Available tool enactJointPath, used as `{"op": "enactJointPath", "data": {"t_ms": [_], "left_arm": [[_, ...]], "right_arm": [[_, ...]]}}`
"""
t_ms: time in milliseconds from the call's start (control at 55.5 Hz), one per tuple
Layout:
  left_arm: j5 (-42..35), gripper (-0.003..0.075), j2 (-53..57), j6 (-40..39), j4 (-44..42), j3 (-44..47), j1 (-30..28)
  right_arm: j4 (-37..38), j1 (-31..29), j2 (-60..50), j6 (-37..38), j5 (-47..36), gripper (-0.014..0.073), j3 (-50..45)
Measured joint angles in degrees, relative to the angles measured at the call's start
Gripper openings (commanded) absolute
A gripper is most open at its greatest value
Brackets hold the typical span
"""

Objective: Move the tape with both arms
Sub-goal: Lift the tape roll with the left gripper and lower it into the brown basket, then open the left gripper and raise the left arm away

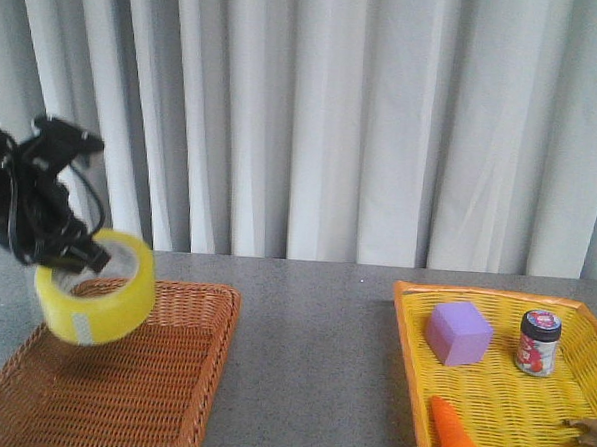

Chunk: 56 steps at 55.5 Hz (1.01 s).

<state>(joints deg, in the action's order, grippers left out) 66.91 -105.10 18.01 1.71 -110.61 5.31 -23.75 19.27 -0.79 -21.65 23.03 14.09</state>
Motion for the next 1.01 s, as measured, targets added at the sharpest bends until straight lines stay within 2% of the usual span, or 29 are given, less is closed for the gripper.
{"op": "enactJointPath", "data": {"t_ms": [252, 450, 630, 882, 1008], "left_arm": [[-11.0, -0.0001, -0.1, 0.0, 0.1, 14.2, -0.7], [-13.4, 0.0041, -1.6, 0.0, 0.4, 17.3, -0.7], [-13.1, 0.0112, -4.7, 0.1, 0.4, 17.4, -0.7], [-11.9, 0.0262, -6.1, 0.0, 0.6, 17.6, -0.7], [-12.2, 0.0302, -5.2, -0.3, 0.7, 17.6, -0.7]], "right_arm": [[0.0, 0.0, 0.0, 0.0, 0.0, -0.0004, 0.0], [0.0, 0.0, 0.0, 0.0, 0.0, -0.0004, 0.0], [0.0, 0.0, 0.0, 0.0, 0.0, -0.0004, 0.0], [0.0, 0.0, 0.0, 0.0, 0.0, -0.0004, 0.0], [0.0, 0.0, 0.0, 0.0, 0.0, -0.0004, 0.0]]}}
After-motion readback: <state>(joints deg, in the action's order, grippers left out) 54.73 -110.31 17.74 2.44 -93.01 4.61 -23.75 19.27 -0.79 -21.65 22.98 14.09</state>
